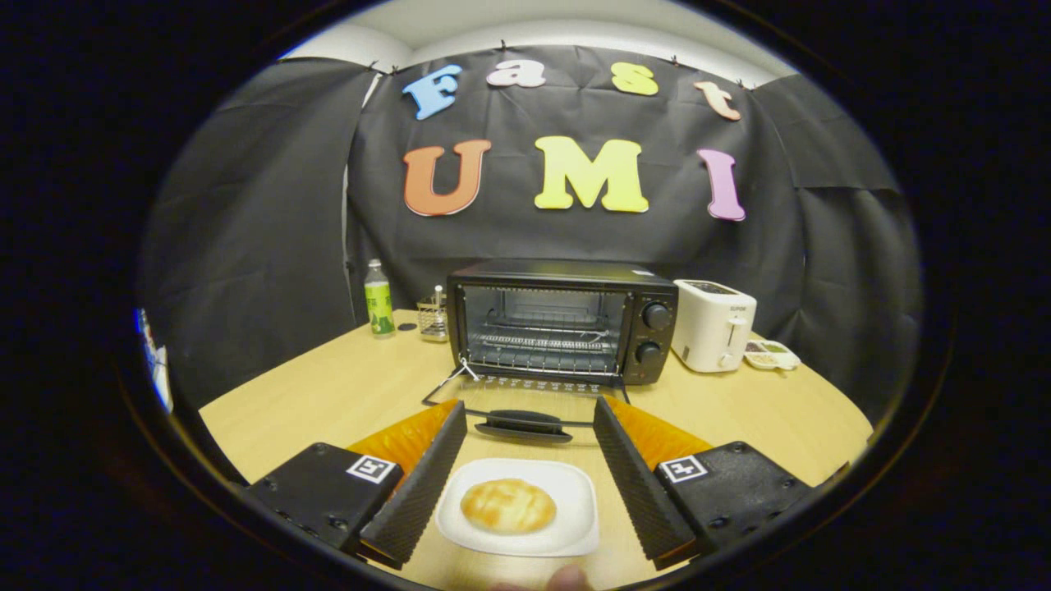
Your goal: Open the toaster oven, put the food inside, and close the toaster oven door.
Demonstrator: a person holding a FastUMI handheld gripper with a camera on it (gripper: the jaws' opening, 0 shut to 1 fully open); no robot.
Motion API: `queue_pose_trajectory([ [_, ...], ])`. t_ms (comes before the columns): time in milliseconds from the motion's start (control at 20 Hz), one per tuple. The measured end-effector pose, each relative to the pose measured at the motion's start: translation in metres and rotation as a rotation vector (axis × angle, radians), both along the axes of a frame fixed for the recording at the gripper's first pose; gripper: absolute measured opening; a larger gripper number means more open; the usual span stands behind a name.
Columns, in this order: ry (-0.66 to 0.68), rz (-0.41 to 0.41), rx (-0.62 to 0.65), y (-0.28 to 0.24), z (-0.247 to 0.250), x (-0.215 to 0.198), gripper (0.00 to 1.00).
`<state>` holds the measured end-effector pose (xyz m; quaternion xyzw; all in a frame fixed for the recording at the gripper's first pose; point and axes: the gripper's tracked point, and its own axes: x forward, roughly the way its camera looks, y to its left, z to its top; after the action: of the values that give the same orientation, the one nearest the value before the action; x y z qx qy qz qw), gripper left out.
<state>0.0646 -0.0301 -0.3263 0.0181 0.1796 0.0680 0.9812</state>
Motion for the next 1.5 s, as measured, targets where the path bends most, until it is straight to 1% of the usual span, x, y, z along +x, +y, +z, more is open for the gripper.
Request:
queue_pose_trajectory([
  [50,-0.022,0.002,-0.001,-0.003,-0.001,-0.007,1.00],
  [150,-0.021,0.024,-0.005,-0.003,-0.016,-0.023,1.00],
  [250,0.010,0.049,-0.013,0.000,-0.036,-0.035,1.00],
  [400,0.072,0.086,-0.048,0.010,-0.065,-0.043,1.00],
  [650,0.131,0.100,-0.072,0.021,-0.081,-0.035,1.00],
  [750,0.188,0.106,-0.083,0.024,-0.091,-0.034,1.00],
  [1000,0.379,0.110,-0.088,0.022,-0.124,-0.040,1.00],
  [1150,0.398,0.104,-0.048,0.022,-0.121,-0.037,1.00],
  [1200,0.400,0.101,-0.039,0.021,-0.120,-0.037,0.98],
  [1350,0.377,0.089,-0.004,0.019,-0.112,-0.035,0.84],
  [1400,0.360,0.082,0.003,0.018,-0.106,-0.033,0.82],
  [1450,0.347,0.076,0.010,0.016,-0.101,-0.032,0.77],
  [1500,0.335,0.076,0.021,0.016,-0.097,-0.032,0.76],
])
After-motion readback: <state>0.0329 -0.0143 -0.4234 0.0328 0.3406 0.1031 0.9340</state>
